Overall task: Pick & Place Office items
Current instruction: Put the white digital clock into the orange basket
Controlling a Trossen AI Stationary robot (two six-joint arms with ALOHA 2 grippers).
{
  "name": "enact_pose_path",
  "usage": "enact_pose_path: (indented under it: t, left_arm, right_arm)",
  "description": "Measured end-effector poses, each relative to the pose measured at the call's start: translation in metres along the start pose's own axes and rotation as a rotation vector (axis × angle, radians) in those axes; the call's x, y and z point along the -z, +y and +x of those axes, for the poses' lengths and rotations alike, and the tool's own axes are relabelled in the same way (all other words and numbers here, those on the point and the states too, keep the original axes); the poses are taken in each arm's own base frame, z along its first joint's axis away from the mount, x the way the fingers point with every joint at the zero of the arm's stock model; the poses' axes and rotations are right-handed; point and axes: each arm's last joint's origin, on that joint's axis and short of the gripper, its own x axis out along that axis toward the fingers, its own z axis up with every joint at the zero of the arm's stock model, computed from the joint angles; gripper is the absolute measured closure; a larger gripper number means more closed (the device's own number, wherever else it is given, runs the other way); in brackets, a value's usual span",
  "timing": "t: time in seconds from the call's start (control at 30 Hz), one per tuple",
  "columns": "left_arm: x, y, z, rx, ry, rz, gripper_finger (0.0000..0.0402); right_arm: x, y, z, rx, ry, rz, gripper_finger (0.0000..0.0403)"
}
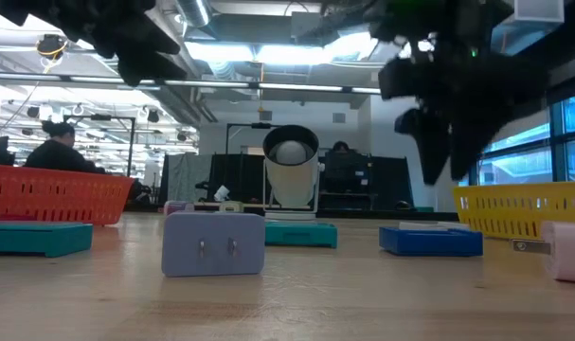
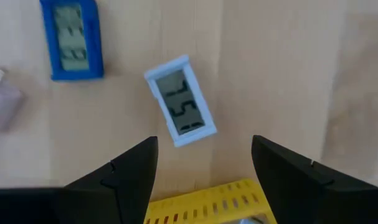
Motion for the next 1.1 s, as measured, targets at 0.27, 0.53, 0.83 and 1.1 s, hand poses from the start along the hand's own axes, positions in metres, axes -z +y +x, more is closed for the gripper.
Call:
enact_pose_path:
  t: [0.27, 0.53, 0.83, 1.1]
  left_arm:
    - [0.0, -0.001, 0.005, -0.003, 0.003, 0.038, 0.0135]
    - [-0.001, -0.001, 0.005, -0.024, -0.014, 0.035, 0.0135]
    - [-0.002, -0.001, 0.005, -0.023, -0.024, 0.033, 0.0135]
    - [-0.002, -0.001, 0.005, -0.02, -0.023, 0.025, 0.0135]
  right_arm:
    - [-0.002, 0.003, 0.026, 0.006, 0.087, -0.061, 0.0142]
    - [-0.008, 0.003, 0.03, 0.032, 0.042, -0.077, 0.0142]
    - [-0.011, 0.006, 0.03, 0.0, 0.012, -0.067, 0.0142]
    - [-0.012, 0.009, 0.031, -0.006, 0.0, -0.075, 0.0142]
